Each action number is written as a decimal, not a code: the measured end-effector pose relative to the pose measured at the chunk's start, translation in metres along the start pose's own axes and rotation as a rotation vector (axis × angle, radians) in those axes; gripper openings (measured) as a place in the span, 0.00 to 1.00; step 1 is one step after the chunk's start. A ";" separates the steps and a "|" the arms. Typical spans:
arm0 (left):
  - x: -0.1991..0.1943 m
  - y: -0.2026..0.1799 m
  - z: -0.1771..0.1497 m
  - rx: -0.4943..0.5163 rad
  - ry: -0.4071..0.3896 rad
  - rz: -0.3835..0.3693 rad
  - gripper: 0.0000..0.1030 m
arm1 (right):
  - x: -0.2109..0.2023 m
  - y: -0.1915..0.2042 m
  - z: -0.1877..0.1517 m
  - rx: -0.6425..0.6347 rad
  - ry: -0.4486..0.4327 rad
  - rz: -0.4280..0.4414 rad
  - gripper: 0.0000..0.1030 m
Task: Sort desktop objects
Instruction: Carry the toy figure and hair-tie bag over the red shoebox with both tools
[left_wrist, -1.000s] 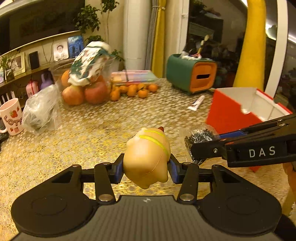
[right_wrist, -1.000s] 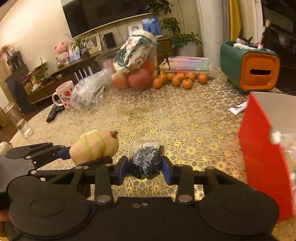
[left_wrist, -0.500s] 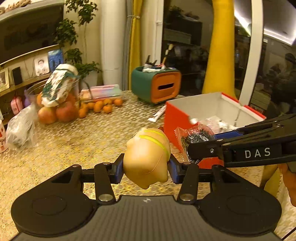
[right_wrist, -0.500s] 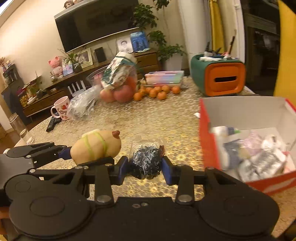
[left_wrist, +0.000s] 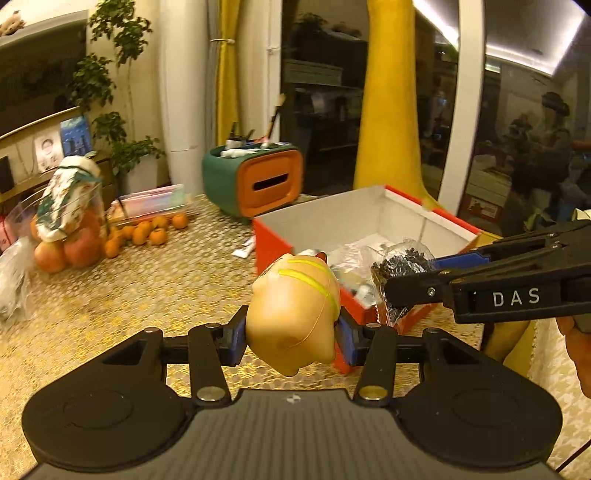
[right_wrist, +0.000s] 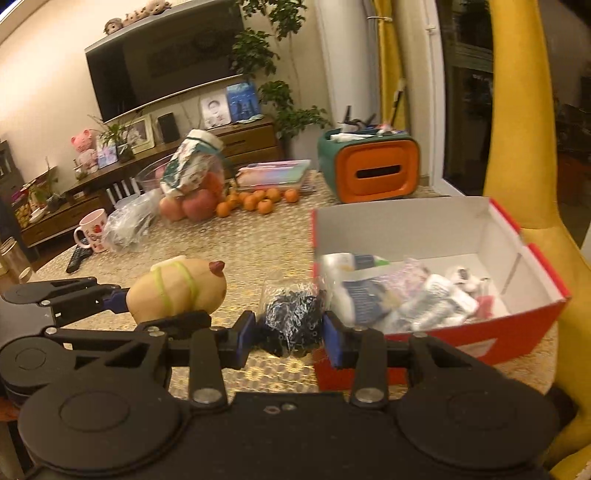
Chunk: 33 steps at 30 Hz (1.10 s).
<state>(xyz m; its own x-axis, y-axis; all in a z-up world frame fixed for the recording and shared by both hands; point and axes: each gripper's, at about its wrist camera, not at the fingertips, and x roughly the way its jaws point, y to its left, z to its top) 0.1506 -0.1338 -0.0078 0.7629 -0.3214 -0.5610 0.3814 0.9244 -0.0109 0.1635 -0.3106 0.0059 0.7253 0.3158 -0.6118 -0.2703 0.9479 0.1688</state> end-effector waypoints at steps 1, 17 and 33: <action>0.002 -0.005 0.001 0.006 0.001 -0.007 0.45 | -0.002 -0.004 0.000 0.002 -0.003 -0.005 0.37; 0.049 -0.074 0.030 0.122 0.022 -0.087 0.45 | -0.018 -0.081 0.002 0.047 -0.025 -0.095 0.37; 0.114 -0.086 0.058 0.169 0.104 -0.106 0.45 | 0.027 -0.135 0.026 0.084 -0.004 -0.149 0.37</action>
<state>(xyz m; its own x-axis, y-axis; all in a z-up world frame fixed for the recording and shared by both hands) 0.2347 -0.2613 -0.0230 0.6593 -0.3835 -0.6467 0.5452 0.8362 0.0600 0.2360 -0.4295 -0.0128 0.7562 0.1715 -0.6315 -0.1062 0.9844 0.1403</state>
